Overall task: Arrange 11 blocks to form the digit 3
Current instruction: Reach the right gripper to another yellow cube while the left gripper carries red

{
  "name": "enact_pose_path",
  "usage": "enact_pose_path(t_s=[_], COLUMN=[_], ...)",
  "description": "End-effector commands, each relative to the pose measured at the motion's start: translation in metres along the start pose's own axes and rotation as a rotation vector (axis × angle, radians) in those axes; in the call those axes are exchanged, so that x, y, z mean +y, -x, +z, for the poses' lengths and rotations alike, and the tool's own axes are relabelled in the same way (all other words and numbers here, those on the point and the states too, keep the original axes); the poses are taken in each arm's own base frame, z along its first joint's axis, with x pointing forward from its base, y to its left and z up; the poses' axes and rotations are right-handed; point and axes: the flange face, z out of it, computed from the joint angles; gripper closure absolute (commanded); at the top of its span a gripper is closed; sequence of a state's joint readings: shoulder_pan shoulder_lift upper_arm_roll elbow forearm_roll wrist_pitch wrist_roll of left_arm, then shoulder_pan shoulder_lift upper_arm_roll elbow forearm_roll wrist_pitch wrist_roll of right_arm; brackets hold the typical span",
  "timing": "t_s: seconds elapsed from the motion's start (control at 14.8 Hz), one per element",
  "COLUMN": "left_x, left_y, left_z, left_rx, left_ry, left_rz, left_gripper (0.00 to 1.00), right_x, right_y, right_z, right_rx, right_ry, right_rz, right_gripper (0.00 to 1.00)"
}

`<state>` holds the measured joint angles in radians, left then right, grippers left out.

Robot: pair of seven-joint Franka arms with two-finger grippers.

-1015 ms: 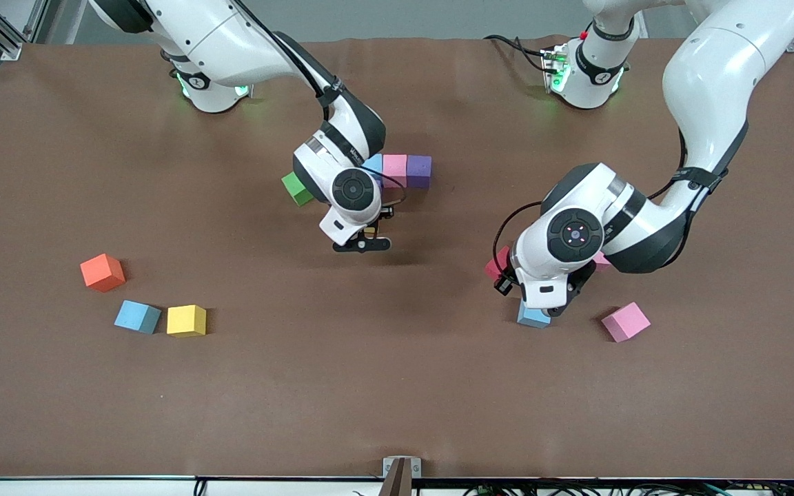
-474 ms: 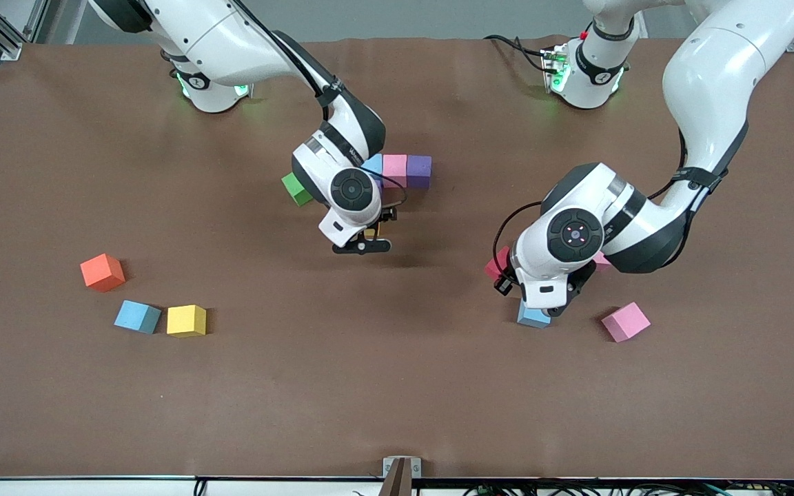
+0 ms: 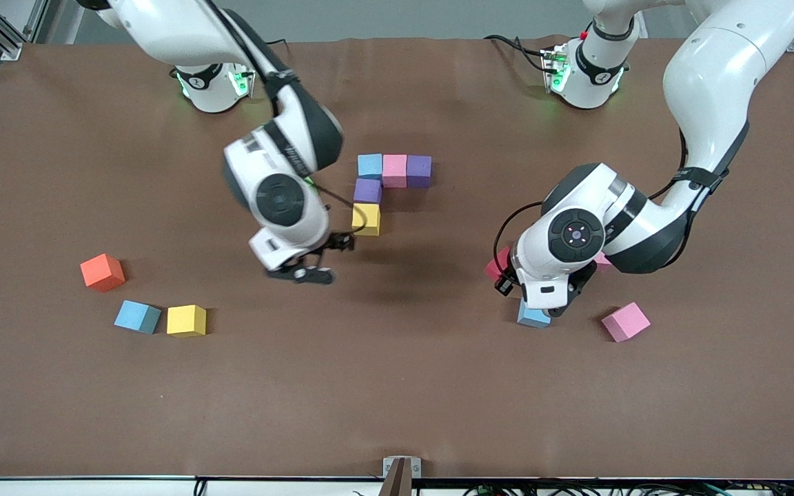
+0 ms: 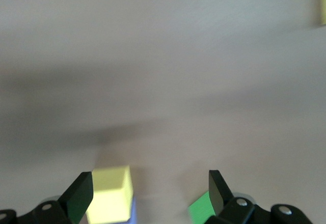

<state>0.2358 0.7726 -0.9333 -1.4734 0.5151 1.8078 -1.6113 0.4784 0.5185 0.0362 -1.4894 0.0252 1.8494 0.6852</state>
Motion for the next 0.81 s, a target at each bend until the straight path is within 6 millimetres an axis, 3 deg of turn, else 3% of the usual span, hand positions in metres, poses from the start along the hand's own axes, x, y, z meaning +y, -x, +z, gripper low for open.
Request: enact_pose_path(t_s=[0.0,0.14,0.34,0.41,0.47,0.54,0.68,0.74], left_x=[-0.002,0.0,0.008,0.01,0.011,0.014,0.016,0.017], left_y=[0.0,0.004,0.029,0.038,0.063,0.081,0.093,0.115], left_z=[-0.007,-0.005,-0.002,0.003,0.017,0.025,0.039,0.048], left_rx=[-0.007,-0.014,-0.06,-0.059,-0.042,-0.036,-0.04,-0.054], left_ry=[-0.005,-0.004,0.022,0.021,0.013,0.034,0.08,0.094], left_rz=[0.013,-0.001,-0.053,-0.117,-0.183,-0.247,-0.387,-0.419], left_gripper=[0.56,0.57,0.58,0.58,0.58,0.58,0.58,0.58], right_x=[0.066,0.105,0.157,0.173,0.187,0.191,0.202,0.211], right_y=[-0.044,-0.068,-0.098,-0.108,-0.115,-0.119,-0.135,-0.144], right_z=[-0.007,-0.008,-0.004,-0.002,-0.001,-0.001,0.014,0.022], right_rx=[0.013,0.016,0.034,0.049,0.056,0.072,0.118,0.143], right_ry=[0.015,0.02,0.003,-0.003,-0.001,-0.005,0.027,0.055], right_rz=[0.097,0.103,0.027,0.017,0.004,-0.023,-0.115,-0.191], right_gripper=[0.0,0.0,0.0,0.0,0.0,0.0,0.0,0.0])
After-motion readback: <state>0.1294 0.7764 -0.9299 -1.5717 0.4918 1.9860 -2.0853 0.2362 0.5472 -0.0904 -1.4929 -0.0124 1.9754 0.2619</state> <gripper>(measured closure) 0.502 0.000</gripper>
